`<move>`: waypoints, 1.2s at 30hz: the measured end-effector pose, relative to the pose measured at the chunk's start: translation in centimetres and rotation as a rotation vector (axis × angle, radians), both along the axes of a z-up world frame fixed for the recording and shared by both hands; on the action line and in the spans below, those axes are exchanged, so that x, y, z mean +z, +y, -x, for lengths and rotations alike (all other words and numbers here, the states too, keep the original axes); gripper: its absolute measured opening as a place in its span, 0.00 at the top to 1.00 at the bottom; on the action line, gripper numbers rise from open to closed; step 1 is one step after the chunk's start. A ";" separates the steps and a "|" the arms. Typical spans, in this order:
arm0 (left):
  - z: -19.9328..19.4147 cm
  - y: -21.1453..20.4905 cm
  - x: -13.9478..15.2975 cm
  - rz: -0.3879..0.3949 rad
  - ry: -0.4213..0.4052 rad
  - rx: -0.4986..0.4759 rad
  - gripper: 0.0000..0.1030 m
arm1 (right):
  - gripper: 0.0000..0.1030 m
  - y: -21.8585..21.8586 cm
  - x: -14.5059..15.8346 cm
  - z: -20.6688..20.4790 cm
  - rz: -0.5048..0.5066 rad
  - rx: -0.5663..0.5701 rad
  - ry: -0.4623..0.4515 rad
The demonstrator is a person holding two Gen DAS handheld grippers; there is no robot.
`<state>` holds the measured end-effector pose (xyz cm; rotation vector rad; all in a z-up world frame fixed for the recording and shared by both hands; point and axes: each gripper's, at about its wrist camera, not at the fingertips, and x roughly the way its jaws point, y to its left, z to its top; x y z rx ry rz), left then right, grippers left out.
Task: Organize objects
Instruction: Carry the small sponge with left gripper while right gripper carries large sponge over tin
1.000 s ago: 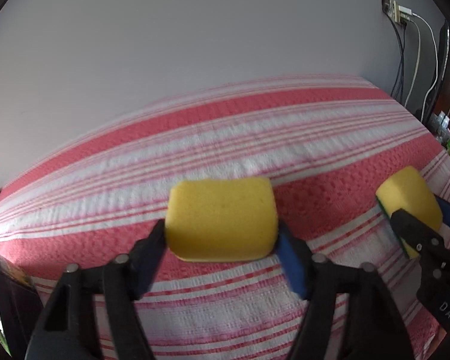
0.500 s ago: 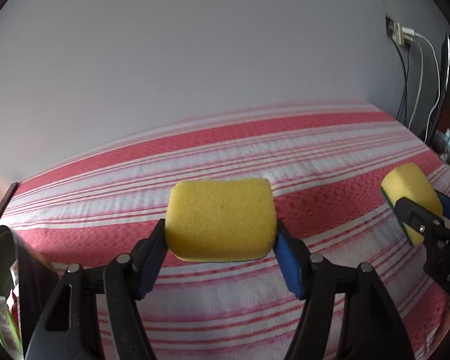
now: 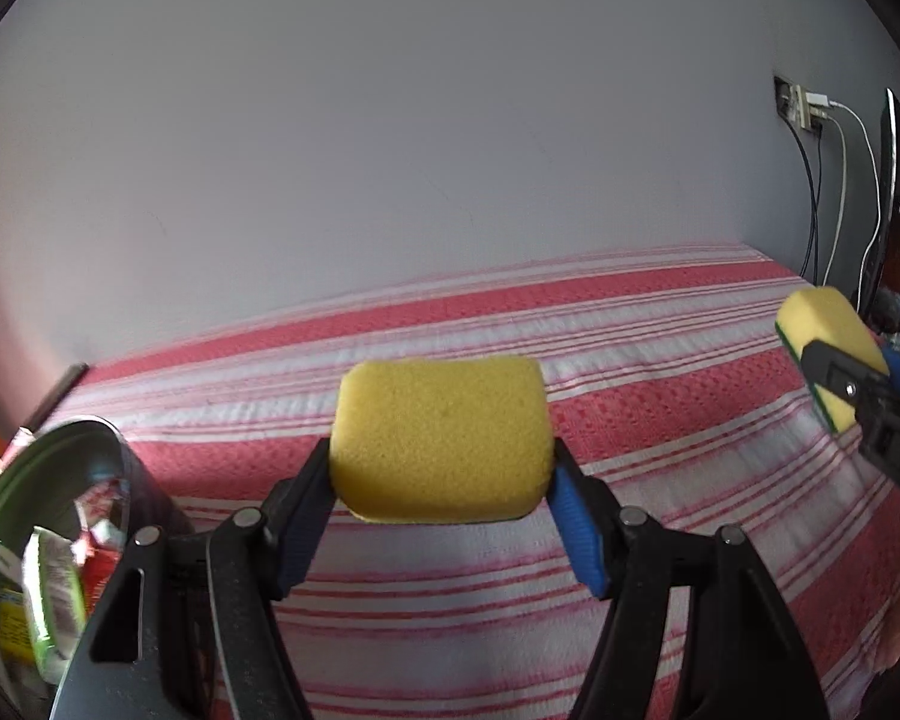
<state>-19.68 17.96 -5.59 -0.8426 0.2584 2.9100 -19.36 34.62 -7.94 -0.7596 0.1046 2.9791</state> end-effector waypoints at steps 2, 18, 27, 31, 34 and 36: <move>-1.0 0.3 0.2 0.030 0.042 0.000 0.34 | 0.44 0.0 0.1 -0.2 -0.009 0.000 0.017; -3.5 -1.2 0.7 0.001 0.111 0.004 0.34 | 0.44 -1.7 0.9 -2.1 -0.037 0.016 0.096; -5.0 -2.5 0.5 -0.028 0.116 0.001 0.34 | 0.44 -2.7 1.1 -3.1 -0.035 0.040 0.140; -5.4 -3.2 0.6 -0.053 0.118 0.002 0.34 | 0.44 -3.0 1.2 -3.4 -0.037 0.048 0.153; -5.9 -3.9 0.8 -0.090 0.128 0.005 0.34 | 0.44 -3.3 1.2 -3.9 -0.032 0.061 0.172; -6.2 -4.6 0.8 -0.117 0.132 0.009 0.34 | 0.44 -3.7 1.3 -4.3 -0.037 0.071 0.182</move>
